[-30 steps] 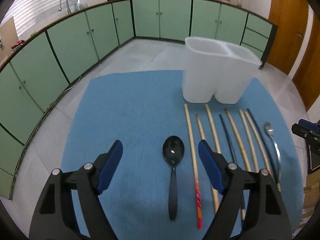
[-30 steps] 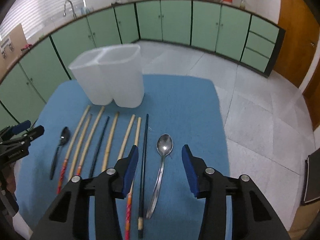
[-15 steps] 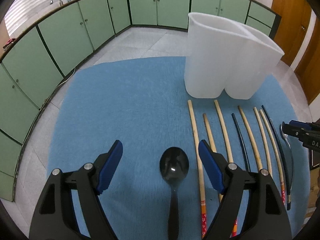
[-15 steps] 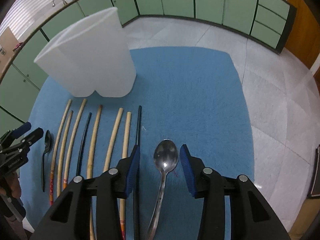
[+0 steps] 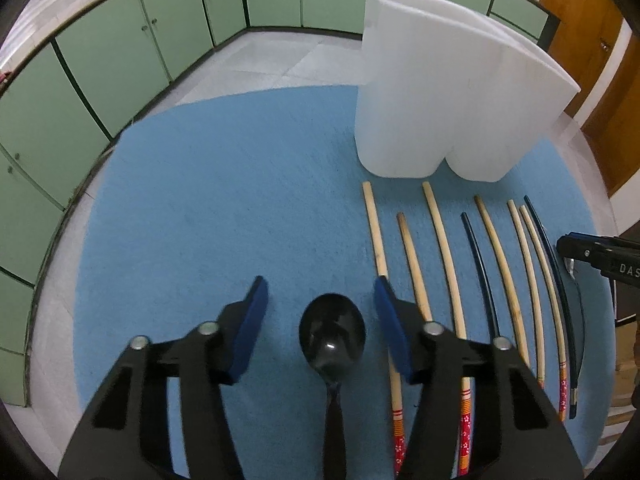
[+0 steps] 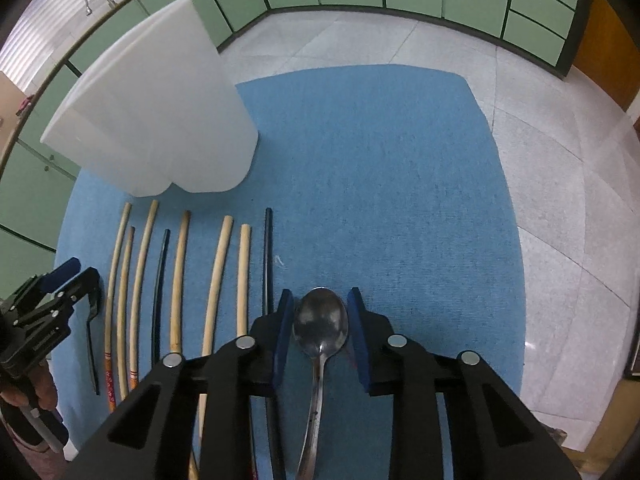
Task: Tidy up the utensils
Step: 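Close the left tool on the black spoon while the right tool grasps the metal spoon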
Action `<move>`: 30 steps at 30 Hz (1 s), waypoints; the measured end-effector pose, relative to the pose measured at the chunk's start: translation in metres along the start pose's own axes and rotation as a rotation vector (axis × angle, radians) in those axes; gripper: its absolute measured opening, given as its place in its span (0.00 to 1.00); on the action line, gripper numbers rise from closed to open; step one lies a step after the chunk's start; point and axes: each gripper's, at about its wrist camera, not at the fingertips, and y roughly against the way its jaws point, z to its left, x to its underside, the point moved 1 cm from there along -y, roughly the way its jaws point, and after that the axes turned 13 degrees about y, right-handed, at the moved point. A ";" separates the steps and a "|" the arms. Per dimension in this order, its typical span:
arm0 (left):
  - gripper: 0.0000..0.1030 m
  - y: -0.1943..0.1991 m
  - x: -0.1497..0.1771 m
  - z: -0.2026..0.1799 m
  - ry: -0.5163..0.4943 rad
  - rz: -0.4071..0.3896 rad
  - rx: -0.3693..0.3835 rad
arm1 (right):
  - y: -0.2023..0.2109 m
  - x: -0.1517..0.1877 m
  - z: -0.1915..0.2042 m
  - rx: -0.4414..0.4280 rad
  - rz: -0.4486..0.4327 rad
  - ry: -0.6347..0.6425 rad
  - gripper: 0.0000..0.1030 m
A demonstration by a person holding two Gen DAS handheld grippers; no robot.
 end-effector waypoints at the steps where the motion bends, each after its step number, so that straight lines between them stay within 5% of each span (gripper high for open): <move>1: 0.37 -0.002 0.000 0.000 0.002 0.011 0.008 | 0.000 -0.002 -0.001 -0.001 0.001 0.002 0.27; 3: 0.29 -0.005 0.001 0.001 0.008 0.033 0.030 | 0.003 -0.001 -0.001 -0.015 -0.006 0.001 0.27; 8: 0.29 0.001 0.002 0.004 0.015 0.016 0.059 | 0.015 0.005 0.002 -0.031 -0.089 0.021 0.27; 17: 0.27 0.040 0.006 0.012 0.056 -0.105 0.143 | 0.053 0.015 0.015 0.039 -0.249 0.104 0.26; 18: 0.24 0.045 0.009 0.012 0.061 -0.124 0.149 | 0.058 0.015 0.016 0.047 -0.265 0.110 0.26; 19: 0.05 0.049 0.010 0.013 0.066 -0.143 0.153 | 0.062 0.016 0.017 0.055 -0.282 0.113 0.26; 20: 0.00 0.053 0.011 0.014 0.072 -0.158 0.165 | 0.068 0.016 0.023 0.060 -0.299 0.115 0.26; 25: 0.00 0.061 0.017 0.021 0.102 -0.197 0.193 | 0.080 0.021 0.033 0.064 -0.348 0.133 0.26; 29: 0.02 0.048 0.021 0.027 0.112 -0.130 0.174 | 0.079 0.025 0.037 0.065 -0.338 0.140 0.26; 30: 0.09 0.046 0.022 0.028 0.113 -0.123 0.167 | 0.078 0.025 0.038 0.066 -0.335 0.140 0.26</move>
